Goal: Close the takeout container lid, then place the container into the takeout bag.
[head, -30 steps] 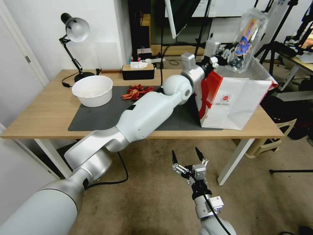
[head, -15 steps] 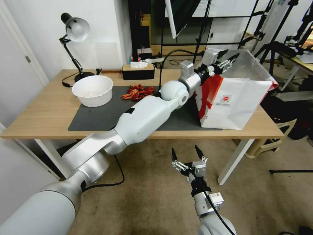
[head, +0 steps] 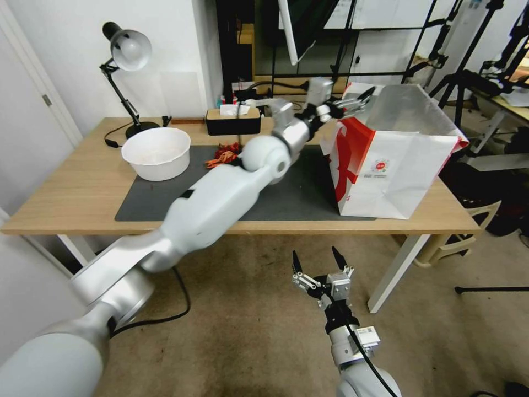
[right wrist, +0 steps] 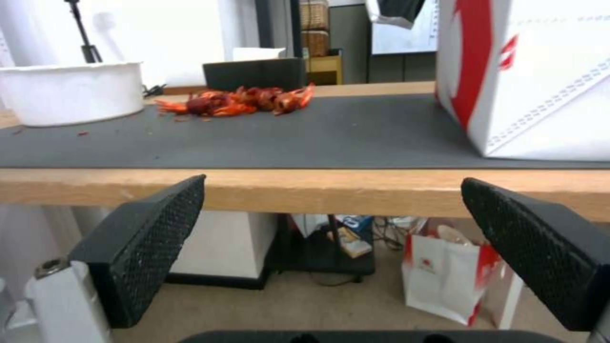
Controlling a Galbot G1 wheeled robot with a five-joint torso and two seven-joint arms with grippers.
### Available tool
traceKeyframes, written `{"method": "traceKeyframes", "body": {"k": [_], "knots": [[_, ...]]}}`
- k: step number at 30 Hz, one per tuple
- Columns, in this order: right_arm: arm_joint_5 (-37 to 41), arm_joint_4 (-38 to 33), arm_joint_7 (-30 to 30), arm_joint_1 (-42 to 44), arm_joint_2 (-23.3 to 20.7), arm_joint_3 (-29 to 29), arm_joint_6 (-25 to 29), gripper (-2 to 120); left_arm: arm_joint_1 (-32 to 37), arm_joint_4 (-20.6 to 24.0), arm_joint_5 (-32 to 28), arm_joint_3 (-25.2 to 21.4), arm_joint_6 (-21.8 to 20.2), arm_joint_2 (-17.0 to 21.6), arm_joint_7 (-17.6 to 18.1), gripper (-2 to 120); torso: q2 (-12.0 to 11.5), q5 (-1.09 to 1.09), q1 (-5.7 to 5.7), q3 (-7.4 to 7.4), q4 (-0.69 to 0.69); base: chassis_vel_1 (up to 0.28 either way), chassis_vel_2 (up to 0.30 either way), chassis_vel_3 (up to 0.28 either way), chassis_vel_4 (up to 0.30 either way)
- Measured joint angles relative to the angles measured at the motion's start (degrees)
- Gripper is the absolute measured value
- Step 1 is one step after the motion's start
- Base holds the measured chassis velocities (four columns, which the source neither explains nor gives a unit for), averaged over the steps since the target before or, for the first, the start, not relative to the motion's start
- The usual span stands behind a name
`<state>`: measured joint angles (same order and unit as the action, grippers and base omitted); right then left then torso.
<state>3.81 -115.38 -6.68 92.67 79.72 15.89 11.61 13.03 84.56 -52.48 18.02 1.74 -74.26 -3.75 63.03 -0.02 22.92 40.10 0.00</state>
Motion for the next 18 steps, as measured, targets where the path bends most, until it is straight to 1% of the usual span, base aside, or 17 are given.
{"method": "traceKeyframes", "body": {"k": [1,2,3,4,5,6,7,8,9,10,11,12,13,16,17,18], "knots": [[0.01,-0.36,0.0,0.16,0.0,0.45,0.0,100,2.31,2.31,0.23,-1.17,-0.27,1.22,0.5,100,0.0,0.01,0.0,0.0,-0.01,0.0,0.0,0.0,0.0],[0.01,-0.36,0.0,0.16,0.0,0.45,0.0,100,2.31,2.31,0.23,-1.17,-0.27,1.22,0.5,100,0.0,0.01,0.0,0.0,-0.01,0.0,0.0,0.0,0.0],[0.01,-0.62,0.02,0.29,0.03,0.78,0.0,100,4.04,3.68,0.47,-2.16,-0.38,2.06,0.73,100,0.0,0.01,0.0,0.0,-0.02,0.0,0.0,0.0,0.0],[-0.08,-1.1,0.06,0.54,0.14,1.41,0.0,100,7.72,6.26,1.38,-4.41,-0.49,3.74,1.04,100,0.0,0.01,0.0,0.0,-0.01,0.0,0.0,0.0,0.0],[-0.23,-1.47,0.07,0.72,0.26,1.94,0.04,100,10.52,7.85,2.18,-6.04,-0.5,4.82,1.11,100,0.0,0.01,0.0,0.0,-0.01,0.0,0.0,0.0,0.0],[-0.23,-1.47,0.07,0.72,0.26,1.94,0.04,100,10.52,7.85,2.18,-6.04,-0.5,4.82,1.11,100,0.0,0.01,0.0,0.0,-0.01,0.0,0.0,0.0,0.0],[-0.3,-1.66,0.07,0.85,0.3,2.24,0.07,100,12.22,8.82,2.67,-6.95,-0.49,5.51,1.11,100,0.0,0.0,0.0,0.0,0.0,0.0,0.0,0.0,0.0],[-0.45,-2.09,0.07,1.2,0.41,3.02,0.18,100,16.85,11.25,3.85,-9.35,-0.28,7.29,1.12,100,0.0,0.0,0.0,0.0,0.01,0.0,0.0,0.0,0.0],[-0.49,-2.23,0.08,1.32,0.41,3.31,0.26,100,18.65,12.18,4.32,-10.27,-0.08,7.83,1.1,100,0.0,0.0,0.0,0.0,0.01,0.0,0.0,0.0,0.0],[-0.49,-2.23,0.08,1.32,0.41,3.31,0.26,100,18.65,12.18,4.32,-10.27,-0.08,7.83,1.1,100,0.0,0.0,0.0,0.0,0.01,0.0,0.0,0.0,0.0],[-0.7,-2.61,0.08,1.56,0.37,4.21,0.59,100,24.38,14.72,6.08,-13.22,0.73,9.29,0.93,100,0.0,0.0,0.0,-0.01,0.0,0.0,0.0,0.0,0.0],[-0.77,-2.85,0.06,1.67,0.18,4.68,0.73,100,27.56,15.91,7.21,-15.08,1.17,9.97,0.71,100,0.0,0.0,0.0,0.0,0.0,0.0,0.0,0.0,0.0],[-0.77,-2.85,0.06,1.67,0.18,4.68,0.73,100,27.56,15.91,7.21,-15.08,1.17,9.97,0.71,100,0.0,0.0,0.0,0.0,0.0,0.0,0.0,0.0,0.0],[-0.91,-3.68,-0.23,1.72,-0.51,5.29,0.81,100,37.24,18.52,11.87,-21.42,3.26,11.32,0.64,100,0.0,0.0,-0.01,0.0,0.0,0.0,0.0,0.0,0.0],[-0.91,-3.68,-0.23,1.72,-0.51,5.29,0.81,100,37.24,18.52,11.87,-21.42,3.26,11.32,0.64,100,0.0,0.0,-0.01,0.0,0.0,0.0,0.0,0.0,0.0],[-1.05,-3.85,-0.42,1.64,-0.71,5.35,0.76,100,39.86,19.28,13.77,-23.38,3.87,11.57,1.37,100,0.0,0.02,-0.01,-0.01,-0.02,0.0,0.0,0.0,0.0]]}}
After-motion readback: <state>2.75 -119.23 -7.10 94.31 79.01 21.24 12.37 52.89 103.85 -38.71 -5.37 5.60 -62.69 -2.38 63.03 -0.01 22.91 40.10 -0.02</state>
